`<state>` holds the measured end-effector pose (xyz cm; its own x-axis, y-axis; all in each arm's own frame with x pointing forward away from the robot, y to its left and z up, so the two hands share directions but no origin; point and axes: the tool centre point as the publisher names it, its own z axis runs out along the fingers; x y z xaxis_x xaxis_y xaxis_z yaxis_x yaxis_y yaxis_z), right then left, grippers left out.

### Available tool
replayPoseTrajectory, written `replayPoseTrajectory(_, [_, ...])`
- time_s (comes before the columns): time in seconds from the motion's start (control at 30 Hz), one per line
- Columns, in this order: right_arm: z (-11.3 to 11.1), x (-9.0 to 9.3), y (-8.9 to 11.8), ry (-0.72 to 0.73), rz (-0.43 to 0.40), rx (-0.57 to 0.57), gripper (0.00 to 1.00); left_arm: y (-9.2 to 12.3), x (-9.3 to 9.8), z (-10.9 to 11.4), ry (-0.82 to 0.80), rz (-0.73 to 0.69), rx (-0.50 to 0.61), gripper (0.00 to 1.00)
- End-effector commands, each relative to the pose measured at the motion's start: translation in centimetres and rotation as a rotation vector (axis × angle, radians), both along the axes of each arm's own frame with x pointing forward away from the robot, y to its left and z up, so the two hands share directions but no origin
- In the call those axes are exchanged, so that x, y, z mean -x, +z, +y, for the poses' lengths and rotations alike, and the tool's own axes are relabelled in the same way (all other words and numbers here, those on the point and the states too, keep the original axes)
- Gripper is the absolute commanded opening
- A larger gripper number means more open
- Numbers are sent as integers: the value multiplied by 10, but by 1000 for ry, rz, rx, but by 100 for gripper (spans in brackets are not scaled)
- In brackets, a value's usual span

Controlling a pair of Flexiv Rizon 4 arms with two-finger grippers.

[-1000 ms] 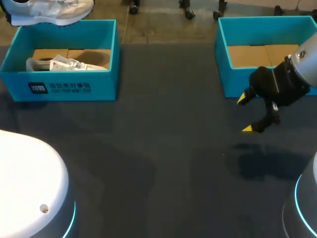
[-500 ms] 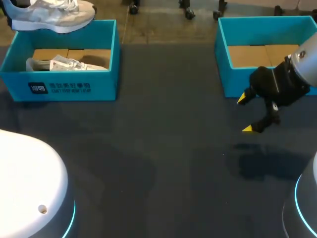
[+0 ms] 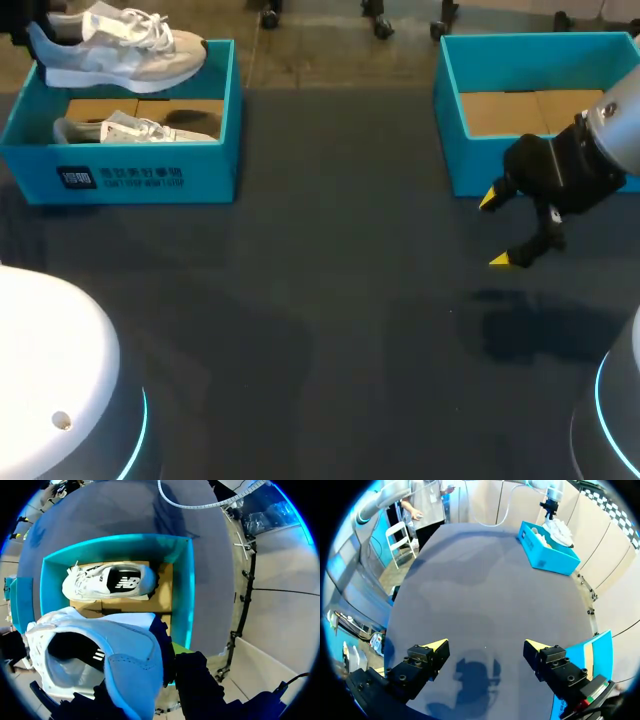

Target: Take the shoe out of the shoebox, open the shoe tongue, remove and reinsert the insole, then place the shoe into the shoebox

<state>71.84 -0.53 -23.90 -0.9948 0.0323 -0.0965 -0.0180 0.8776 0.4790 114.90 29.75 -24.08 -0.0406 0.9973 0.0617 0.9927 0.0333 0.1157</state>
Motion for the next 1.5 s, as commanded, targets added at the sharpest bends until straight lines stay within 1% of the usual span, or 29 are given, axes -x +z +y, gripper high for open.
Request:
replayPoseTrajectory(0.03, [0, 1, 0, -1, -1, 1, 100, -18, -12, -2, 4, 9, -4, 0])
replayPoseTrajectory(0.13, [0, 1, 0, -1, -1, 1, 100, -27, -15, -5, 3, 3, -10, 0])
replayPoseTrajectory(0.47, [0, 1, 0, -1, -1, 1, 100, -67, -34, -17, 11, 22, -12, 0])
replayPoseTrajectory(0.73, [0, 1, 0, -1, -1, 1, 100, -99, -48, -19, -11, 25, -29, 0])
replayPoseTrajectory(0.77, [0, 1, 0, -1, -1, 1, 100, -103, -50, -18, -24, 51, -15, 0])
replayPoseTrajectory(0.97, [0, 1, 0, -1, -1, 1, 100, -115, -56, -16, -13, 52, -14, 0])
replayPoseTrajectory(1.27, [0, 1, 0, -1, -1, 1, 100, -129, -61, -12, -13, 110, -5, 0])
replayPoseTrajectory(1.3, [0, 1, 0, -1, -1, 1, 100, -130, -61, -12, -20, 119, -6, 7])
replayPoseTrajectory(1.33, [0, 1, 0, -1, -1, 1, 100, -131, -62, -11, -20, 131, -3, 24])
replayPoseTrajectory(1.37, [0, 1, 0, -1, -1, 1, 100, -131, -62, -11, -25, 142, -2, 36])
replayPoseTrajectory(1.43, [0, 1, 0, -1, -1, 1, 100, -131, -61, -10, -34, 139, -12, 43])
replayPoseTrajectory(1.47, [0, 1, 0, -1, -1, 1, 100, -130, -60, -9, -38, 137, -11, 48])
replayPoseTrajectory(1.5, [0, 1, 0, -1, -1, 1, 100, -126, -58, -9, -40, 137, -10, 58])
